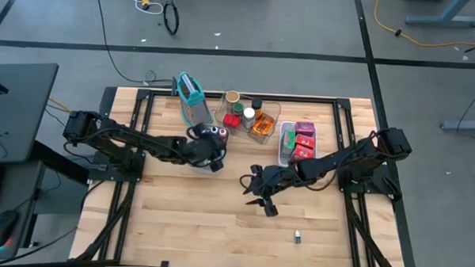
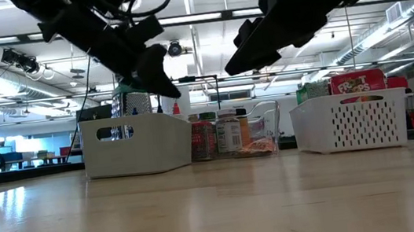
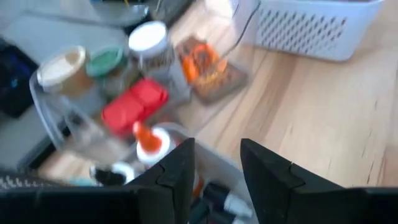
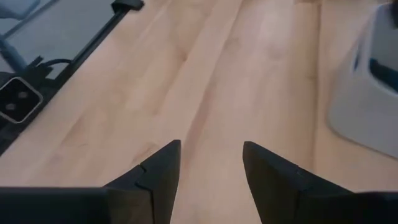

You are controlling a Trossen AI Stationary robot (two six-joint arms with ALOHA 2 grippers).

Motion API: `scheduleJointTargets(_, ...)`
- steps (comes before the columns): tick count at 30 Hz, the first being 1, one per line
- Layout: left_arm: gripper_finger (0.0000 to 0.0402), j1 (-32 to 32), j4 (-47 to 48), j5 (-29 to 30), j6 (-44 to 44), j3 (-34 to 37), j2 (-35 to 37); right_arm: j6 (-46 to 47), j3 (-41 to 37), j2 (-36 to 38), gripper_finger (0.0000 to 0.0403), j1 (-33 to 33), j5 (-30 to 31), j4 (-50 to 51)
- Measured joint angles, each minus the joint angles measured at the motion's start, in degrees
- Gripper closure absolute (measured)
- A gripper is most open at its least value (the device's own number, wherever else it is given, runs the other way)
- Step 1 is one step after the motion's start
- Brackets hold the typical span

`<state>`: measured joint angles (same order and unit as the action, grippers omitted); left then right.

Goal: Pick & Place Kitchen Items
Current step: Put the small black food coloring bottle into the gray bin

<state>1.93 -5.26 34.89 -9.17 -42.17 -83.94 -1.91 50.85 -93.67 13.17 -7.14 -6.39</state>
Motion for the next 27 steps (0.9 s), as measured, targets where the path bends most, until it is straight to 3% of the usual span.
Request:
scheduleJointTargets(14,0.0271,0.0,-3.84,0.01,15.3,-3.2,0.0,2.75,0.0,-0.02,0.022,8.12,-3.42,4.67)
scheduleJointTargets(27,0.0271,0.0,-19.74,0.04,29.76,-3.22,-0.02,12.0,0.0,-0.02,0.022,15.89,-6.98,20.73)
